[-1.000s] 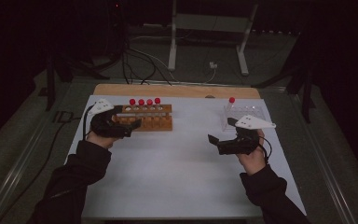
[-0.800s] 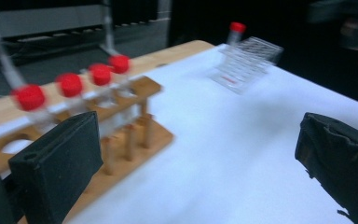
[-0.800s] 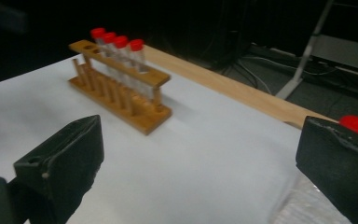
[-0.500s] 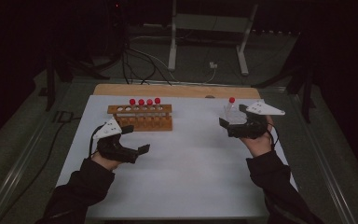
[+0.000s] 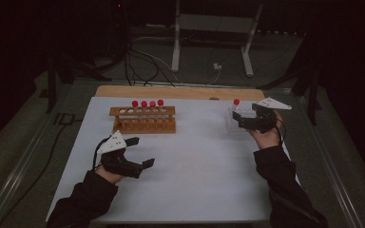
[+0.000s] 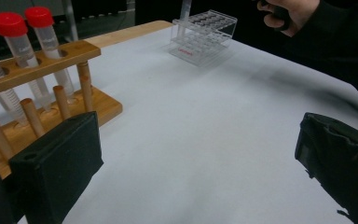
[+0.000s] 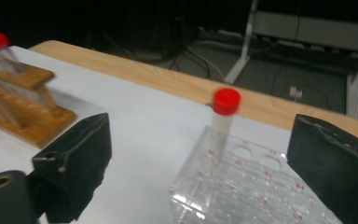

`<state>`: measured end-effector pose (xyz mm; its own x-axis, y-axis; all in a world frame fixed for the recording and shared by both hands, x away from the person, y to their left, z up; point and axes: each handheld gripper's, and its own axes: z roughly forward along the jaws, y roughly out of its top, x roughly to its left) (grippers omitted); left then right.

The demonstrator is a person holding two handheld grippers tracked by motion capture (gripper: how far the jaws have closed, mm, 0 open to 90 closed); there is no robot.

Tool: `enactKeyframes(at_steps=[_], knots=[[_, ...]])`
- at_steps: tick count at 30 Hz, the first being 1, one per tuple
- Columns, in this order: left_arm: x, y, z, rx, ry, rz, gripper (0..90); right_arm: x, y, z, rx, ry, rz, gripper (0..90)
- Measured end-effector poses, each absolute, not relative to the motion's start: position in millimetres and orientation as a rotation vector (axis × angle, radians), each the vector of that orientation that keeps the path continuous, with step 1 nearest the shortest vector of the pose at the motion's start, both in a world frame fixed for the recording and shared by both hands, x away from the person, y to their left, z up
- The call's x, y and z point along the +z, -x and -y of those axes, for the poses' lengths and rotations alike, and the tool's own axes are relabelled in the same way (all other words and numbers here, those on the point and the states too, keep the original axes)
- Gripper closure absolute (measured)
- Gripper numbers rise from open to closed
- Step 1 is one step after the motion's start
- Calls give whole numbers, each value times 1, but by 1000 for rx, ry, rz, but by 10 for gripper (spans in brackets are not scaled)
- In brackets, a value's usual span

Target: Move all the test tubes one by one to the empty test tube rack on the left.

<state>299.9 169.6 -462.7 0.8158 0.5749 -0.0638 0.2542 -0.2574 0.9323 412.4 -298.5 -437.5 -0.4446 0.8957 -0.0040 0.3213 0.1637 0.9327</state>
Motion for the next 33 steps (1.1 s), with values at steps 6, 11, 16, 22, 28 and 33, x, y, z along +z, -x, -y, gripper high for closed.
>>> enactKeyframes(at_steps=[6, 11, 16, 22, 28, 33], knots=[[-465, -301, -169, 336, -1846, -632, 13, -450, -429, 300, 1220, -1197, -1873, 188], [-466, -300, -169, 335, -1852, -628, 13, -459, -441, 297, 1165, -1221, -1881, 321], [-466, -301, -170, 340, -1848, -629, 13, -461, -450, 294, 1139, -1229, -1883, 434], [-465, -300, -170, 334, -1849, -623, 12, -462, -464, 291, 1095, -1273, -1891, 549], [-465, -300, -171, 340, -1848, -622, 13, -464, -472, 284, 1066, -1287, -1932, 660], [-466, -300, -172, 329, -1850, -624, 12, -466, -474, 281, 1051, -1299, -1945, 741]])
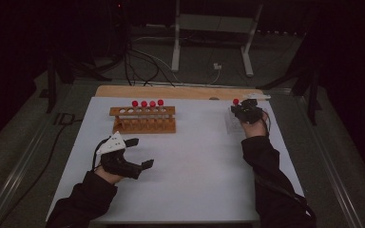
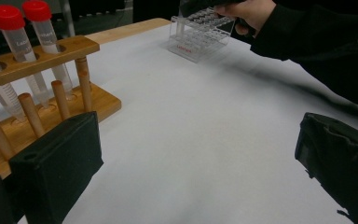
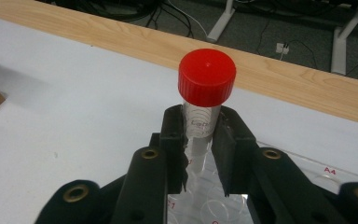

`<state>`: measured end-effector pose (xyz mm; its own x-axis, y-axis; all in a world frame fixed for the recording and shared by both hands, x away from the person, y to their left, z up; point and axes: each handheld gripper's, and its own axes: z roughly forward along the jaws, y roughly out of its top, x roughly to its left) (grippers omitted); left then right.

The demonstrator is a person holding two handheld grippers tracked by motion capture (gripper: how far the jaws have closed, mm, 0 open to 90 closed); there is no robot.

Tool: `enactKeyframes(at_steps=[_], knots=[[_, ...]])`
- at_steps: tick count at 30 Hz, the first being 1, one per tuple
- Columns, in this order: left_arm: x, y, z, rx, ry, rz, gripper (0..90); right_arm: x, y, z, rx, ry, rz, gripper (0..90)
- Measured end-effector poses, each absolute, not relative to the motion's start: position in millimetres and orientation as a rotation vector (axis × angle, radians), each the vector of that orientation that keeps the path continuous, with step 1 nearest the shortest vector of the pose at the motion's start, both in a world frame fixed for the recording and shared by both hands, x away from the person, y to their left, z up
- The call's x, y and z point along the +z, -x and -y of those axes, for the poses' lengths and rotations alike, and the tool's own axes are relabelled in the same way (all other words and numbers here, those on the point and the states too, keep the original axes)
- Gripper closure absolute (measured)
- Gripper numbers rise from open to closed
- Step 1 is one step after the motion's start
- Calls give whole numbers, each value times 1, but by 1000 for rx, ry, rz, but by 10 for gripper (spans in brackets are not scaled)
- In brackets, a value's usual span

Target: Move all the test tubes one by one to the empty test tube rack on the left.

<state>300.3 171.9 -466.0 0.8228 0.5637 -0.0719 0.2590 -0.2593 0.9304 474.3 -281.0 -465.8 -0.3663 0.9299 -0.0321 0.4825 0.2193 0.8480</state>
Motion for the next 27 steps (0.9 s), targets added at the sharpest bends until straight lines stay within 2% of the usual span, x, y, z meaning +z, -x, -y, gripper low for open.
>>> enactKeyframes(at_steps=[8, 27], knots=[[-466, -301, -172, 325, -1851, -625, 13, -456, -469, 282, 1066, -1283, -1930, 745], [-460, -299, -169, 313, -1857, -614, 13, -403, -432, 280, 1113, -1129, -1904, 746]])
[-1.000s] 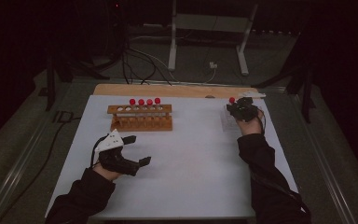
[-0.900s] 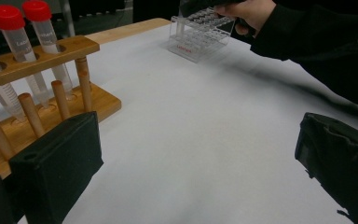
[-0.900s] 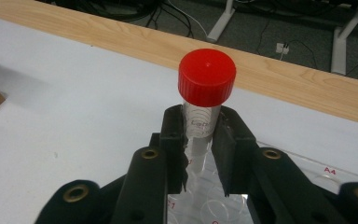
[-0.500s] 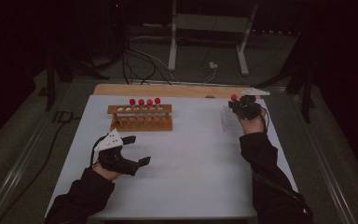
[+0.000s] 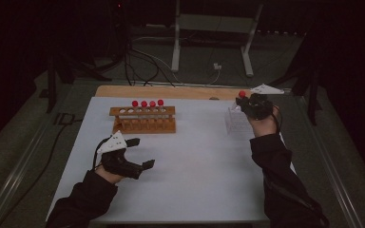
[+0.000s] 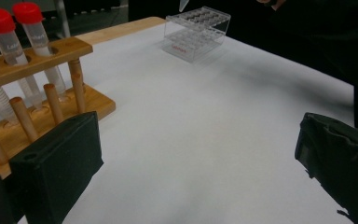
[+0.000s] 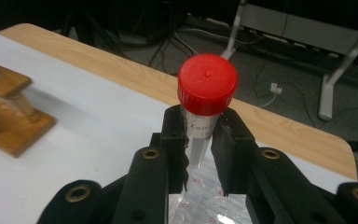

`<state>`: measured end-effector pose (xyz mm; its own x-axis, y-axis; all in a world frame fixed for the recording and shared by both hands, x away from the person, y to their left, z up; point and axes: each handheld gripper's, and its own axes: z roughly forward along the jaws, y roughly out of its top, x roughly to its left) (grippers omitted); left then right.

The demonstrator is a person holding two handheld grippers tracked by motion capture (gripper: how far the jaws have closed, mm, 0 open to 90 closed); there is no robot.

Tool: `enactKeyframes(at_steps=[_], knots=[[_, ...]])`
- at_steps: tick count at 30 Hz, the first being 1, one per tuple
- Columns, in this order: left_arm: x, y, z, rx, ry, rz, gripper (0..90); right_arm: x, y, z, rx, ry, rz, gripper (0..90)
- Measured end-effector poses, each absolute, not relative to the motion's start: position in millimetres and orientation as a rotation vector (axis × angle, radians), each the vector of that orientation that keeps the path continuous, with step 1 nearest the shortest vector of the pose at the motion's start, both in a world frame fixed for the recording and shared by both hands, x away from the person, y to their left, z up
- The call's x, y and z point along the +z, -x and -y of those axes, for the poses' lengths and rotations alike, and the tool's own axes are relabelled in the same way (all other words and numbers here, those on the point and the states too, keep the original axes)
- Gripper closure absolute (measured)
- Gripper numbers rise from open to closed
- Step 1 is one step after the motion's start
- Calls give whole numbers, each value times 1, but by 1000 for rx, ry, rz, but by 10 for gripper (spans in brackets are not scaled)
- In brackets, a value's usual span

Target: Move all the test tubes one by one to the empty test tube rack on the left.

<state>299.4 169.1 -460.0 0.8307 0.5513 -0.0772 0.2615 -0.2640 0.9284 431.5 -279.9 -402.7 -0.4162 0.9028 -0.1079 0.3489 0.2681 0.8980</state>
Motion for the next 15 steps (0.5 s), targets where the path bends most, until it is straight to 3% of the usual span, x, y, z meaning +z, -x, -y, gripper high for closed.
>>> enactKeyframes(at_steps=[15], knots=[[-450, -300, -165, 294, -1869, -587, 13, -416, -395, 245, 1148, -1024, -2053, 746]])
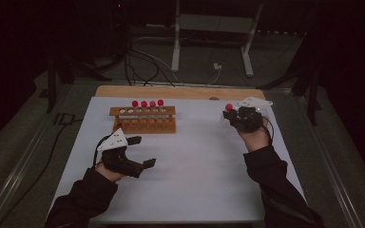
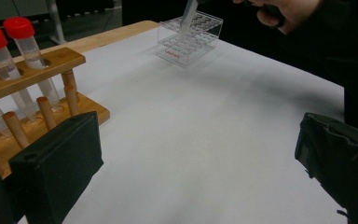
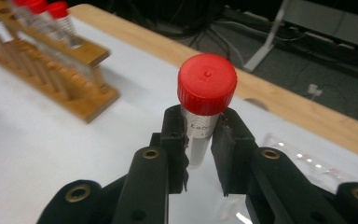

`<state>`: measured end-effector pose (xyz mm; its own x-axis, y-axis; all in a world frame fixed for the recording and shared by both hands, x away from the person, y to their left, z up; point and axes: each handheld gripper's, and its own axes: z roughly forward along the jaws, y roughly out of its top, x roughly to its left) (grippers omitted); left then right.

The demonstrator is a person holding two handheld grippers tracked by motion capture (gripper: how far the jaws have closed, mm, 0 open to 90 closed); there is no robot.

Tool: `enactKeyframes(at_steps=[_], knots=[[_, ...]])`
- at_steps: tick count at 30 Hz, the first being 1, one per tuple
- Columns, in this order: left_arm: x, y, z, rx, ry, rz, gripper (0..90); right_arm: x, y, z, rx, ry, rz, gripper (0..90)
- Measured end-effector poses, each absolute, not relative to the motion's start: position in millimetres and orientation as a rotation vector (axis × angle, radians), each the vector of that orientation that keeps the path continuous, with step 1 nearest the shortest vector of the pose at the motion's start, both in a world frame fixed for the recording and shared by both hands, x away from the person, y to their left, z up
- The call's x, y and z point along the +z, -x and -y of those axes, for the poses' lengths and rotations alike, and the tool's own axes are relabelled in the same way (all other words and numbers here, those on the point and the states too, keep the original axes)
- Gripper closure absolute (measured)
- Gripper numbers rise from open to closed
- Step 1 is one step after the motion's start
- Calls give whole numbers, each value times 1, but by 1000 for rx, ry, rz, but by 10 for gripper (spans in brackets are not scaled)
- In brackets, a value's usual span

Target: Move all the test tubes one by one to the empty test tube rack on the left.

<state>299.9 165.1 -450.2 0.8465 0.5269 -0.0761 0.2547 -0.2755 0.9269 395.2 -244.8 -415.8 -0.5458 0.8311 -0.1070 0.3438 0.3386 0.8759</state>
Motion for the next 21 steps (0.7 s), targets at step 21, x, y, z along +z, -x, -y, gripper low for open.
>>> enactKeyframes(at_steps=[21], knots=[[-442, -303, -137, 249, -1901, -515, 13, -444, -329, 188, 1236, -810, -2298, 745]])
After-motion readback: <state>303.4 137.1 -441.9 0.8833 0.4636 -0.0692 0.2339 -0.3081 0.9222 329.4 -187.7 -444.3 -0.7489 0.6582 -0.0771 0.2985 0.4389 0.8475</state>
